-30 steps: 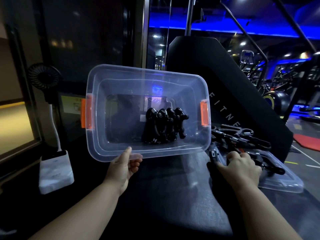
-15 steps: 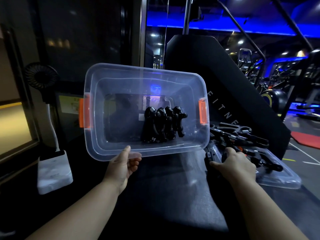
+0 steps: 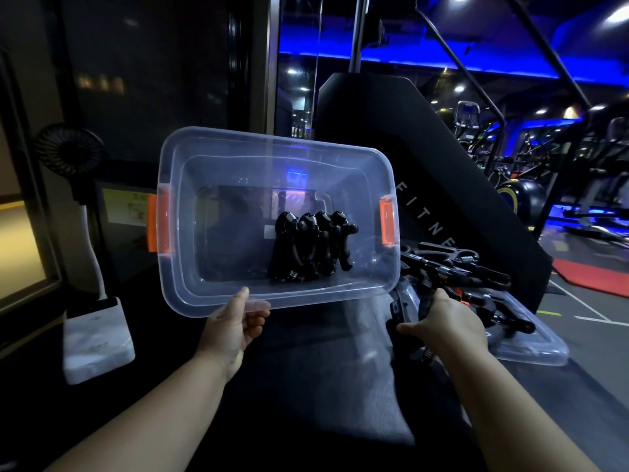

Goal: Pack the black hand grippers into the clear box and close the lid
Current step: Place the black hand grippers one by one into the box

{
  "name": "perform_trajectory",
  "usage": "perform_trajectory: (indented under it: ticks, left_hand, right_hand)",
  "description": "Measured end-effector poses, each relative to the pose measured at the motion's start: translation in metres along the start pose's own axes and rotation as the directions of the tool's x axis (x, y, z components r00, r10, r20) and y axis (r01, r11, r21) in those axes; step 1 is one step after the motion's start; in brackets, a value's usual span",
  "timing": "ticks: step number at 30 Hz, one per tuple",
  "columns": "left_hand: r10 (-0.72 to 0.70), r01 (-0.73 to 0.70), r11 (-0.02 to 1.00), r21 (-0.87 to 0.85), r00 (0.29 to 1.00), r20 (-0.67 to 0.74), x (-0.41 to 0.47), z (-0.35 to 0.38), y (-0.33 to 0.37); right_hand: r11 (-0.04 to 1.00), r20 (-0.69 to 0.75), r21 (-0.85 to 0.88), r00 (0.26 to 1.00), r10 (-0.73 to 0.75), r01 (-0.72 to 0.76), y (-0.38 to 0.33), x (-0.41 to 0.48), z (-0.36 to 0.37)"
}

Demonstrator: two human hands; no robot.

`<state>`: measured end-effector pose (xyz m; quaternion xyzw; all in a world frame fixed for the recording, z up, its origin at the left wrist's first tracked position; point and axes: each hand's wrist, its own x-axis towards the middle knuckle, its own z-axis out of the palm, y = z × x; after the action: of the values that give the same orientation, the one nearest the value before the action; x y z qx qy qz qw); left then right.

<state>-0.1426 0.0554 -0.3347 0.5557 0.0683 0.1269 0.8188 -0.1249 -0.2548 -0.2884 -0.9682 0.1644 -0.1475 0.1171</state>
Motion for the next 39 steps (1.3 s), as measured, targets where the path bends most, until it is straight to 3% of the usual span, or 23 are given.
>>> perform_trajectory:
  ticks: [12,19,24,28,32,36,39]
  left_hand:
    - [-0.005,0.005,1.0,-0.009,1.0,0.005,-0.001,0.0,0.001]
    - [-0.01,0.01,1.0,-0.015,1.0,0.002,0.0,-0.001,0.0]
    - [-0.017,0.017,1.0,-0.026,1.0,0.0,-0.002,-0.001,0.0]
    - [-0.034,0.033,0.998,-0.059,0.999,-0.016,-0.004,0.0,0.002]
    - [-0.048,0.045,0.996,-0.079,0.998,-0.032,-0.005,0.0,0.002]
    - [-0.057,0.052,0.994,-0.099,0.997,-0.05,-0.005,0.0,0.003]
    - [-0.05,0.045,0.994,-0.104,0.998,-0.046,-0.005,0.0,0.005]
  right_hand:
    - [0.998,0.004,0.041,0.999,-0.048,0.048,0.001,-0.024,-0.01]
    - [0.979,0.183,0.167,0.972,-0.144,0.114,0.015,-0.032,-0.021]
    - [0.876,0.393,0.482,0.888,-0.238,0.021,0.012,-0.037,-0.034]
    - [0.688,0.236,0.723,0.912,-0.336,0.066,-0.009,-0.051,-0.043]
    - [0.56,0.05,0.81,0.931,-0.362,0.175,-0.058,-0.048,-0.047]
    - [0.504,0.044,0.852,0.939,-0.341,0.143,-0.115,-0.03,-0.042]
    - [0.586,0.071,0.8,0.947,-0.312,0.133,-0.154,-0.015,-0.028]
